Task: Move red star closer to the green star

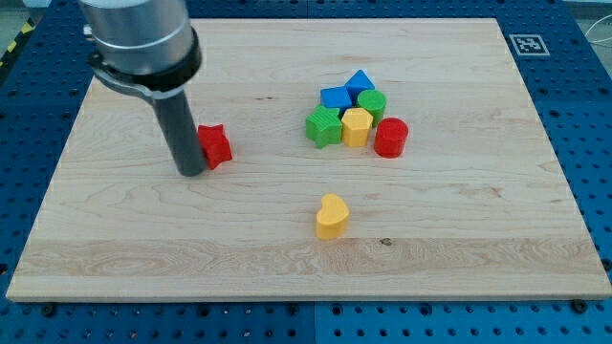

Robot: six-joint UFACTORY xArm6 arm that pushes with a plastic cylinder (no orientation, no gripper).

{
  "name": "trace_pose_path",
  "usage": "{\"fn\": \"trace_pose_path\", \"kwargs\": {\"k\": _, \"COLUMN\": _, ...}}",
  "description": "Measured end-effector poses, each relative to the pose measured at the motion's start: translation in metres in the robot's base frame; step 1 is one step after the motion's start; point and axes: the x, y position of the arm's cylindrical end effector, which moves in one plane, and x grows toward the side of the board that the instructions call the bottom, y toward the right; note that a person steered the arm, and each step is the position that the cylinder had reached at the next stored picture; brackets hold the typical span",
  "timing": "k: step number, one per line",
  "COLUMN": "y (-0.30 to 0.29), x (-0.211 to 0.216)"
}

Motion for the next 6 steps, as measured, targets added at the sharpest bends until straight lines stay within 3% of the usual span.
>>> {"fn": "trace_pose_path", "kwargs": {"k": 2, "y": -0.011, "x": -0.019}}
{"fn": "trace_pose_path", "kwargs": {"k": 6, "y": 0.070, "x": -0.011}}
